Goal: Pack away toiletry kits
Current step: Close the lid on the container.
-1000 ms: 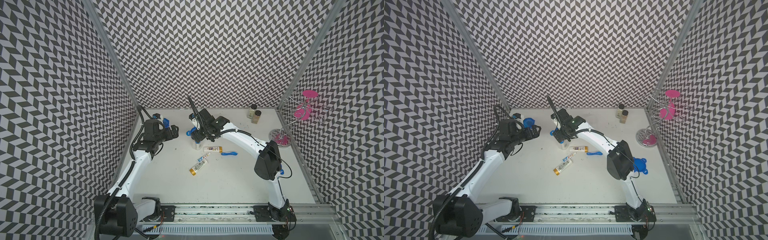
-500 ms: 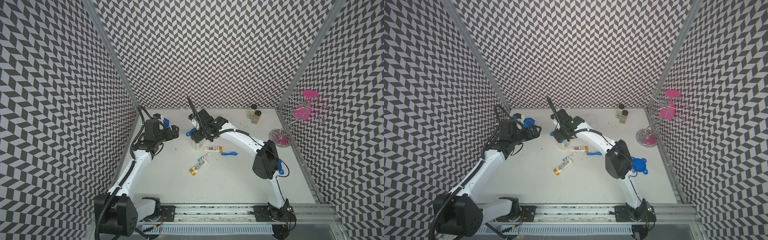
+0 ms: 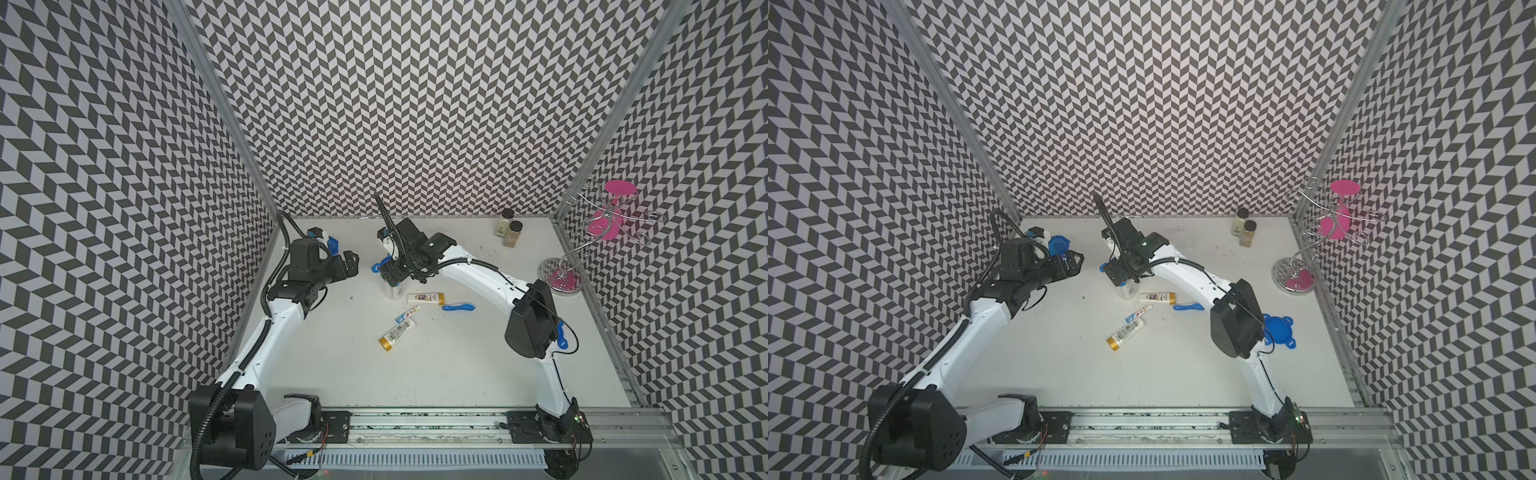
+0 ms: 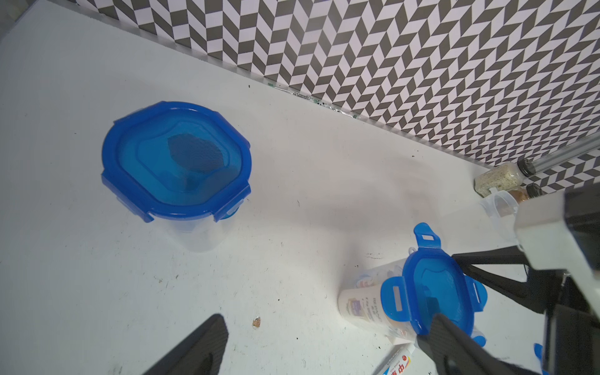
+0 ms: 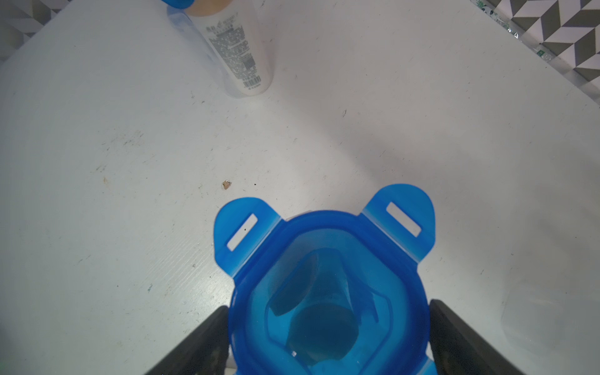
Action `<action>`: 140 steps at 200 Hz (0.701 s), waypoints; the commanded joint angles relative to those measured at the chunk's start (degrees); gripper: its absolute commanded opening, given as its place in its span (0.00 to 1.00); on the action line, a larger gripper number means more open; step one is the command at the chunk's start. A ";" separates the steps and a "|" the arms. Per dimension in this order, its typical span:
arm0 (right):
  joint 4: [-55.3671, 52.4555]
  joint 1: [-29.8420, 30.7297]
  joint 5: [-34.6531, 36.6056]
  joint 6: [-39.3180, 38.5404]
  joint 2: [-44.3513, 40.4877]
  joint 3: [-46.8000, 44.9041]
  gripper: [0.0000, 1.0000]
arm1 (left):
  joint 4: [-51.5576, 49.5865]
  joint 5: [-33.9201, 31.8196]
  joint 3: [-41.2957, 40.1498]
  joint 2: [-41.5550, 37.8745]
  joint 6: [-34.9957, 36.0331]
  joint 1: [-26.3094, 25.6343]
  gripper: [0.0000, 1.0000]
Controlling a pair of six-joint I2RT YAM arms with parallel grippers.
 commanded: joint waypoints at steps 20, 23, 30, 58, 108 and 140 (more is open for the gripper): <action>0.97 -0.07 -0.34 0.93 -1.22 -0.14 0.95 | -0.81 2.08 3.11 1.10 1.30 -0.19 0.99; 0.97 -0.06 -0.36 0.99 -1.35 -0.12 0.95 | -0.90 2.14 3.20 1.16 1.35 -0.20 1.00; 0.96 -0.07 -0.52 1.05 -1.61 -0.15 0.96 | -1.08 2.25 3.50 1.36 1.47 -0.29 1.00; 1.13 -0.13 -1.83 1.78 -2.69 -0.18 0.96 | -1.81 2.35 4.10 2.14 1.92 -1.00 0.99; 1.23 -0.97 -4.53 3.30 -3.68 -0.28 0.97 | -2.67 2.19 4.81 3.00 2.26 -2.15 1.00; 1.54 -1.98 -5.28 4.28 -4.71 -0.60 0.97 | -3.34 2.53 5.51 3.94 2.82 -2.82 0.99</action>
